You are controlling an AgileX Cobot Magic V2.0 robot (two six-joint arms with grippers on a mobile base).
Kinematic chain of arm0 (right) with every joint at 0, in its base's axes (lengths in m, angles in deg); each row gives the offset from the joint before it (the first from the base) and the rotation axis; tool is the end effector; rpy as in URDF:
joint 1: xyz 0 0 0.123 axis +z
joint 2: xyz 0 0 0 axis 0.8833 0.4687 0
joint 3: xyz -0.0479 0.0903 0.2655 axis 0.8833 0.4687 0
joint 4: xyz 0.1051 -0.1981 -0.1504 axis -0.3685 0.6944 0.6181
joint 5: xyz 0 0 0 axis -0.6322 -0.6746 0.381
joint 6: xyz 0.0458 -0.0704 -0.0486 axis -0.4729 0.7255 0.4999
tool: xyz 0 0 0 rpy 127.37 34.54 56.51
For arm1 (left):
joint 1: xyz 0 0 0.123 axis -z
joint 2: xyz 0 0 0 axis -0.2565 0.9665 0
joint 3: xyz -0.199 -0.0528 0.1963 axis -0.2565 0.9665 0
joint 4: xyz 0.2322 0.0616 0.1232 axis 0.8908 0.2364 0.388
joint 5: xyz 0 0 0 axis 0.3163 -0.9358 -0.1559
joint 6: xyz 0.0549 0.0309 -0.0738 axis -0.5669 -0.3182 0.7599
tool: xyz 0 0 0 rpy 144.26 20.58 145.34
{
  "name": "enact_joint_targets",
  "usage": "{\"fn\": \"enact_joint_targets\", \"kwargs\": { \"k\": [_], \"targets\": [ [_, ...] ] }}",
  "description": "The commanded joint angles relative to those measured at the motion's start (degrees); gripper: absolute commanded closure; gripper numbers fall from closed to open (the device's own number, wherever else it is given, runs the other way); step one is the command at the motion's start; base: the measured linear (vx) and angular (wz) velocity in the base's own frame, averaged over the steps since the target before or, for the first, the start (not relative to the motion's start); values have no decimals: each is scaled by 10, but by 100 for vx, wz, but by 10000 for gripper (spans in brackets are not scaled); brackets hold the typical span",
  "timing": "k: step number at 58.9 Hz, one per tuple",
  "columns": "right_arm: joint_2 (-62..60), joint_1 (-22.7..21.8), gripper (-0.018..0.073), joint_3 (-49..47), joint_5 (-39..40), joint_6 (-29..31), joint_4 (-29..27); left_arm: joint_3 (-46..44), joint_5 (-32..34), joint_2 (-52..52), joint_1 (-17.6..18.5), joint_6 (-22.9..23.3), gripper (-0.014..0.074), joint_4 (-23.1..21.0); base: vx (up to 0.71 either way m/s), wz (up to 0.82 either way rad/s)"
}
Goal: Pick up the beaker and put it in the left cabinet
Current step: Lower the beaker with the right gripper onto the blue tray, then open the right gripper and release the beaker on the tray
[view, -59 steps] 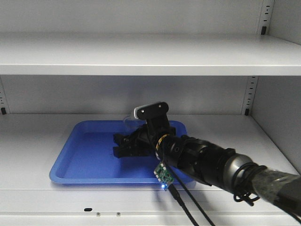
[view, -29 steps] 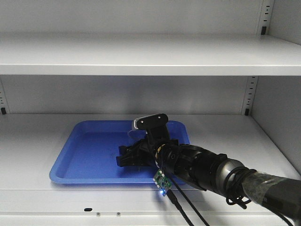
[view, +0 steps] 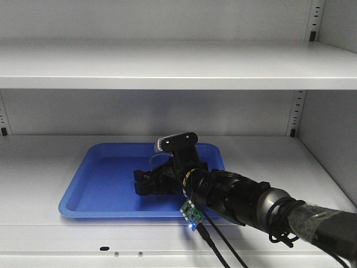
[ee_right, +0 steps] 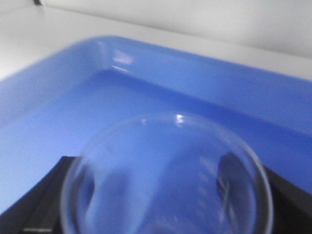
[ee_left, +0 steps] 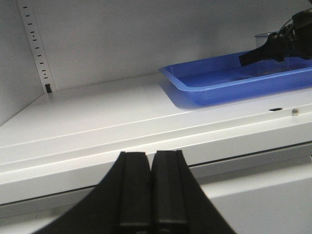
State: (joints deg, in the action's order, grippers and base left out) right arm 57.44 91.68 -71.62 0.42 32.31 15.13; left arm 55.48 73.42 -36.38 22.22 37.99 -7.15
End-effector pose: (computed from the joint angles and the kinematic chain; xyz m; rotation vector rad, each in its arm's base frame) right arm 0.4422 0.2644 0.2328 -0.5751 1.8018 0.4546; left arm 0.0813 -0.0105 0.2029 0.2010 1.4922 0.0089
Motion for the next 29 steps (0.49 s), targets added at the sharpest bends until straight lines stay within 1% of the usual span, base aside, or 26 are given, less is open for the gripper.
{"fn": "enact_joint_targets", "kwargs": {
  "k": [1, 22, 29],
  "targets": [
    [-51, -4, -56, -19, 29, -1, -3, 9, 43, -11, 0, 2, 595, -2, 0, 0],
    [-97, -4, -23, -19, 12, -1, -2, 9, 43, -11, 0, 2, 595, -2, 0, 0],
    [-114, 1, -24, -18, -22, -1, -3, 9, 43, -11, 0, 2, 595, -2, 0, 0]
  ]
}}
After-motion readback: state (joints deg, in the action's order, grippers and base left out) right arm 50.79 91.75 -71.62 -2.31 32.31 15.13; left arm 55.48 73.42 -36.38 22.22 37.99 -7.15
